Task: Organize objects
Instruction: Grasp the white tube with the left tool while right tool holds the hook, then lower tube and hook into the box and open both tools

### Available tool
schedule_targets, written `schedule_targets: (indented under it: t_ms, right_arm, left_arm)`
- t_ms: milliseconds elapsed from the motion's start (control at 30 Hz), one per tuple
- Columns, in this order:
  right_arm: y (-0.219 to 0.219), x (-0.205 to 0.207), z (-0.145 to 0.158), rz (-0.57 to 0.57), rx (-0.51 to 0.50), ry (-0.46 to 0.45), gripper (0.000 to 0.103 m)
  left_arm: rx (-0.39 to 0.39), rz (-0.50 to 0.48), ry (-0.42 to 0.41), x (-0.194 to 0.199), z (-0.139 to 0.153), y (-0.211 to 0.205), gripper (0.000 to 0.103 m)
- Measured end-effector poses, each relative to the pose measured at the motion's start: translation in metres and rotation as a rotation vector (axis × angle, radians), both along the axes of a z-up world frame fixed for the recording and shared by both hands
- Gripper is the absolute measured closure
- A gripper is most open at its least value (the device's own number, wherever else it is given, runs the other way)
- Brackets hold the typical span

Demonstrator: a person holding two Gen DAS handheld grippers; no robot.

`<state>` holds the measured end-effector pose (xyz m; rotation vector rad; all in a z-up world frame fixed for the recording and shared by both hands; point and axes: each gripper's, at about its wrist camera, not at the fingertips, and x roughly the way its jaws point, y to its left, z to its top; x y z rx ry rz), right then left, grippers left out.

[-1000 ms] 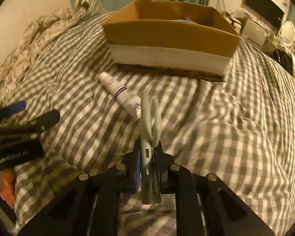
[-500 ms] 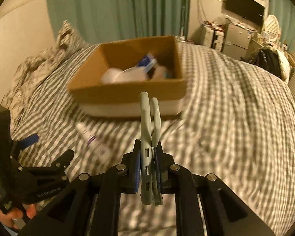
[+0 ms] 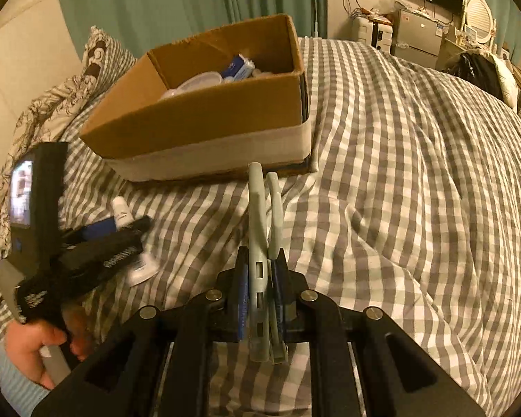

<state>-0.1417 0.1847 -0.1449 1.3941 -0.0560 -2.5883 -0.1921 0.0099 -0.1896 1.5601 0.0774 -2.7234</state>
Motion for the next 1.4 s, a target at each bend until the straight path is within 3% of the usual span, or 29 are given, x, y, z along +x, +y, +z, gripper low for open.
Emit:
schedule_targets:
  t_ms: [267, 500, 733, 1033, 1233, 1400]
  right_arm:
    - [-0.004, 0.015, 0.014, -0.006, 0.015, 0.045, 0.091]
    - [-0.011, 0.038, 0.047, 0.008, 0.003, 0.111, 0.091]
    - [-0.012, 0.049, 0.099, 0.013, -0.013, 0.200, 0.091]
    - [-0.019, 0.006, 0.163, 0.034, -0.020, 0.310, 0.091]
    - [-0.025, -0.046, 0.175, 0.044, -0.029, 0.319, 0.091]
    - [-0.025, -0.095, 0.160, 0.037, -0.035, 0.287, 0.091]
  left_arm:
    - [0.047, -0.029, -0.004, 0.034, 0.030, -0.012, 0.081]
    - [0.034, -0.073, 0.105, 0.065, 0.083, -0.005, 0.081]
    - [0.019, -0.134, 0.221, 0.076, 0.147, 0.005, 0.081]
    - [0.020, -0.184, 0.330, 0.032, 0.211, 0.023, 0.081]
    - [0.022, -0.188, 0.337, -0.017, 0.218, 0.032, 0.081]
    - [0.021, -0.174, 0.309, -0.064, 0.203, 0.037, 0.081]
